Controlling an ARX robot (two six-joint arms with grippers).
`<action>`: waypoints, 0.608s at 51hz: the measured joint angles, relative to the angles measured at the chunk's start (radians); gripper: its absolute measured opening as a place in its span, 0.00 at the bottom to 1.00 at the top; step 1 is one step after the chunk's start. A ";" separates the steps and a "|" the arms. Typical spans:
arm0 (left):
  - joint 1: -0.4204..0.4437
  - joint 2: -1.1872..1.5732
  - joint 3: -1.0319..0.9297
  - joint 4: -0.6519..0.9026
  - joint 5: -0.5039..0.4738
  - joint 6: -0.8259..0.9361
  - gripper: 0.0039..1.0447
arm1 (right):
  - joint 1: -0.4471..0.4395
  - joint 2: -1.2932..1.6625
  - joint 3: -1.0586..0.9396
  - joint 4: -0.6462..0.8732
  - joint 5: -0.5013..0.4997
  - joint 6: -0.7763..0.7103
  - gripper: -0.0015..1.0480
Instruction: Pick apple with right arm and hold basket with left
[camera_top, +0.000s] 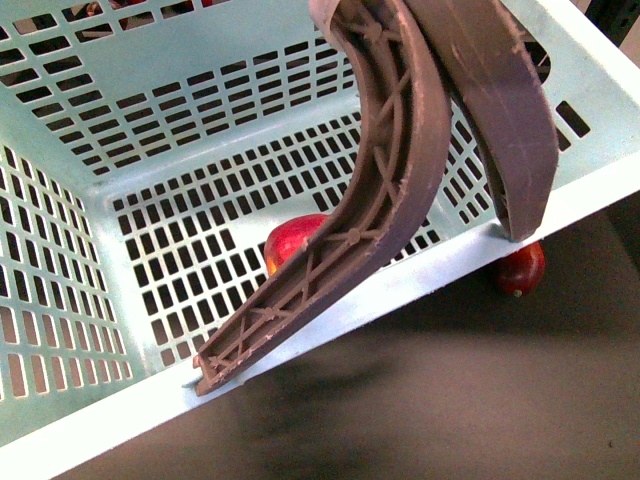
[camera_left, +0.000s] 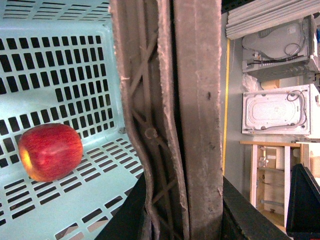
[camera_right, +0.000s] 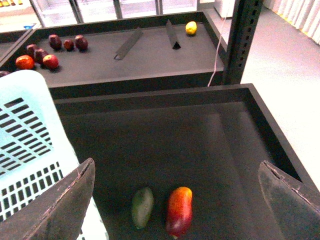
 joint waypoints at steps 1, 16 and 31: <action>-0.001 0.000 0.000 0.000 0.000 0.000 0.18 | 0.000 0.000 0.000 0.000 -0.002 0.000 0.92; 0.001 0.000 0.000 0.000 -0.009 0.003 0.18 | -0.014 -0.013 -0.061 0.150 -0.058 -0.039 0.82; 0.000 0.000 0.000 0.000 -0.002 0.002 0.18 | -0.069 -0.148 -0.284 0.304 -0.117 -0.095 0.33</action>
